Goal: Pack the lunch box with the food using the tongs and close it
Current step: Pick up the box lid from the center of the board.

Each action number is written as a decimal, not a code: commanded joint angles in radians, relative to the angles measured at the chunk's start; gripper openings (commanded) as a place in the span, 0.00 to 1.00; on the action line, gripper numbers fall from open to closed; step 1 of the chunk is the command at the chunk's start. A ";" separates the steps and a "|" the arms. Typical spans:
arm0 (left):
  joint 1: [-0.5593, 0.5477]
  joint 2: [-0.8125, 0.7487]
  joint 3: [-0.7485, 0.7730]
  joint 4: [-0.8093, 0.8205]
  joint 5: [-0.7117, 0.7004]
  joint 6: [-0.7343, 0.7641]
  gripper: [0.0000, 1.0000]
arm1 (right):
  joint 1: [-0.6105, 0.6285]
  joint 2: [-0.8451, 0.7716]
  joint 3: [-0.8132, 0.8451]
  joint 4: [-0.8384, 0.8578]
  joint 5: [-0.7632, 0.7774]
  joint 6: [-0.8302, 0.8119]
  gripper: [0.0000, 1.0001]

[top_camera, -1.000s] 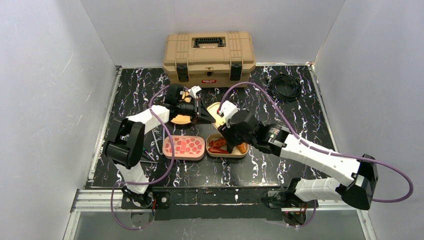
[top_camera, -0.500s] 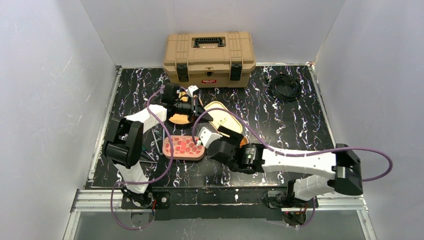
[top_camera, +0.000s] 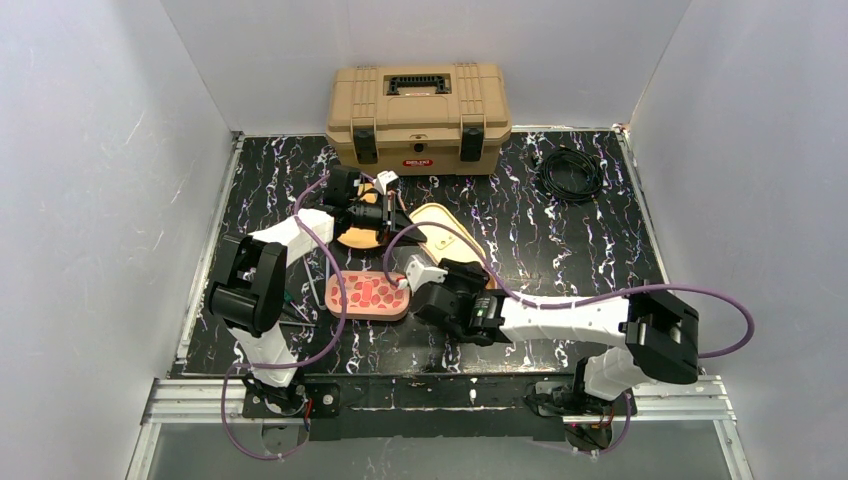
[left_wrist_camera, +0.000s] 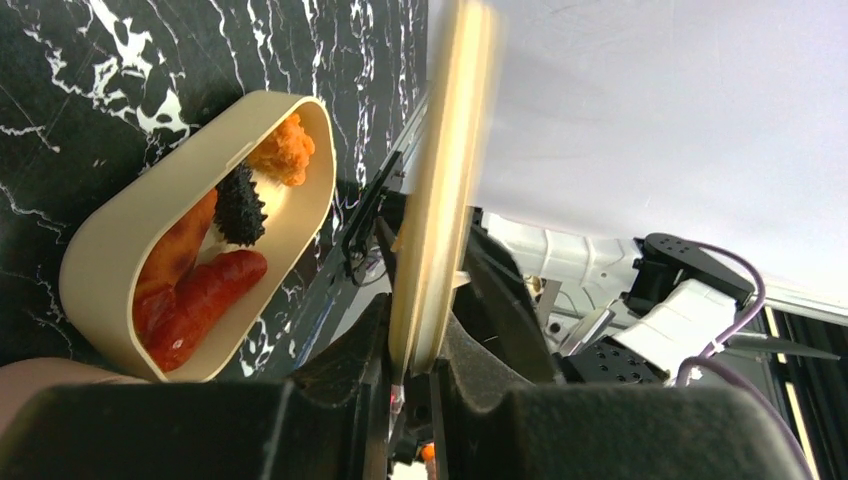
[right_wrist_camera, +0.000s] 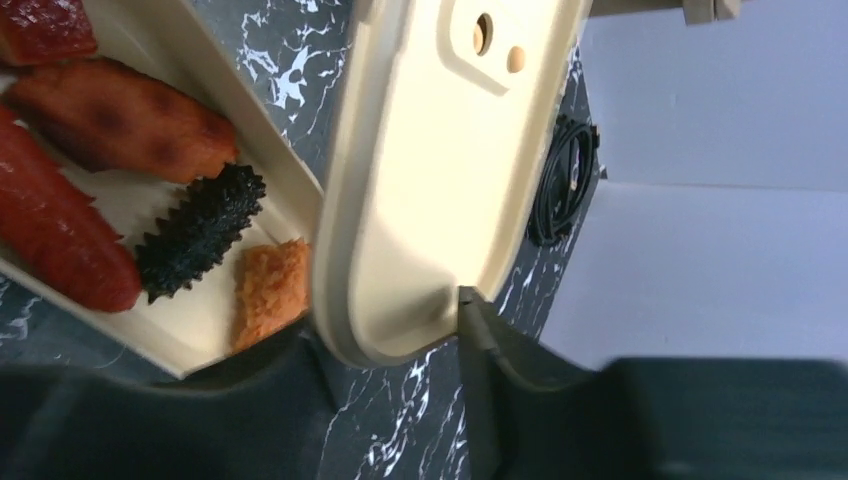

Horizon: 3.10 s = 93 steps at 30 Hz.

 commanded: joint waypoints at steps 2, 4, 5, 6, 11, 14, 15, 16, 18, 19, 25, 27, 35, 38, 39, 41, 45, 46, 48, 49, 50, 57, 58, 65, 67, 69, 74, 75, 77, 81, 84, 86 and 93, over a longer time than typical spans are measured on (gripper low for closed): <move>0.005 0.001 0.046 -0.029 0.063 0.007 0.00 | -0.047 -0.041 0.008 0.061 0.036 0.014 0.27; 0.005 0.003 0.052 -0.041 0.063 0.018 0.04 | -0.048 -0.073 0.028 0.048 0.002 0.018 0.10; 0.006 0.001 0.053 -0.040 0.062 0.020 0.16 | -0.048 -0.092 0.039 0.038 -0.029 0.021 0.03; 0.006 -0.003 0.051 -0.033 0.061 0.020 0.31 | -0.050 -0.116 0.042 0.031 -0.044 0.026 0.01; 0.015 -0.058 0.057 -0.042 0.029 0.065 0.92 | -0.140 -0.238 0.084 -0.046 -0.228 0.094 0.01; 0.051 -0.122 0.058 -0.059 -0.017 0.119 0.98 | -0.244 -0.294 0.106 -0.106 -0.408 0.145 0.01; 0.063 -0.147 0.057 -0.059 -0.034 0.136 0.98 | -0.292 -0.306 0.112 -0.125 -0.468 0.157 0.01; 0.075 -0.173 0.054 -0.059 -0.053 0.153 0.98 | -0.332 -0.312 0.121 -0.145 -0.528 0.171 0.01; 0.094 -0.226 0.044 -0.053 -0.088 0.194 0.98 | -0.416 -0.311 0.143 -0.181 -0.673 0.192 0.01; 0.097 -0.255 0.043 -0.074 -0.115 0.238 0.98 | -0.457 -0.306 0.155 -0.196 -0.756 0.198 0.01; 0.094 -0.402 0.053 -0.253 -0.196 0.579 0.98 | -0.649 -0.271 0.219 -0.232 -1.254 0.282 0.01; 0.093 -0.426 0.041 -0.310 -0.160 0.660 0.98 | -0.692 -0.267 0.226 -0.230 -1.414 0.317 0.01; 0.088 -0.513 0.022 -0.500 -0.046 0.842 0.98 | -0.727 -0.287 0.207 -0.197 -1.903 0.459 0.01; 0.088 -0.521 0.016 -0.530 -0.002 0.857 0.98 | -0.727 -0.322 0.199 -0.175 -1.970 0.487 0.01; 0.088 -0.519 0.020 -0.542 0.015 0.865 0.98 | -0.727 -0.331 0.197 -0.173 -1.990 0.491 0.01; 0.089 -0.520 0.024 -0.553 0.039 0.870 0.98 | -0.727 -0.341 0.191 -0.173 -2.037 0.491 0.01; 0.086 -0.520 0.013 -0.510 0.158 0.831 0.98 | -0.727 -0.357 0.178 -0.160 -2.091 0.485 0.01; 0.083 -0.523 0.009 -0.495 0.187 0.817 0.98 | -0.727 -0.360 0.174 -0.151 -2.115 0.484 0.01; 0.081 -0.534 0.004 -0.486 0.218 0.808 0.97 | -0.727 -0.366 0.166 -0.138 -2.122 0.482 0.01; 0.079 -0.542 -0.004 -0.467 0.241 0.793 0.93 | -0.727 -0.367 0.167 -0.142 -2.116 0.478 0.01; 0.078 -0.547 -0.015 -0.434 0.267 0.764 0.86 | -0.727 -0.365 0.168 -0.147 -2.117 0.471 0.01; 0.030 -0.544 -0.063 -0.250 0.348 0.619 0.01 | -0.727 -0.342 0.165 -0.151 -2.080 0.442 0.01; 0.028 -0.545 -0.063 -0.251 0.338 0.621 0.00 | -0.727 -0.341 0.163 -0.149 -2.055 0.439 0.07; 0.026 -0.537 -0.107 -0.142 0.204 0.523 0.00 | -0.734 -0.404 0.110 -0.036 -1.830 0.530 0.68; 0.026 -0.523 -0.126 -0.077 0.188 0.450 0.00 | -0.738 -0.435 0.085 -0.013 -1.767 0.554 0.77; 0.024 -0.511 -0.146 -0.011 0.183 0.391 0.00 | -0.747 -0.468 0.053 0.001 -1.698 0.587 0.83; 0.025 -0.517 -0.198 -0.001 0.112 0.346 0.00 | -0.778 -0.590 -0.111 0.133 -1.585 0.707 0.87; 0.024 -0.520 -0.211 0.002 0.094 0.338 0.00 | -0.784 -0.620 -0.145 0.163 -1.566 0.729 0.88; 0.024 -0.520 -0.226 0.002 0.071 0.325 0.00 | -0.794 -0.684 -0.211 0.232 -1.548 0.780 0.89; 0.024 -0.546 -0.266 0.010 -0.004 0.270 0.00 | -0.799 -0.779 -0.328 0.371 -1.495 0.896 0.91; 0.024 -0.593 -0.339 0.110 -0.094 0.146 0.00 | -0.799 -0.830 -0.442 0.538 -1.488 1.040 0.92; 0.023 -0.619 -0.385 0.175 -0.167 0.028 0.00 | -0.799 -0.839 -0.531 0.668 -1.497 1.158 0.91; -0.031 -0.712 -0.459 0.324 -0.347 -0.193 0.00 | -0.798 -0.815 -0.561 0.707 -1.498 1.215 0.84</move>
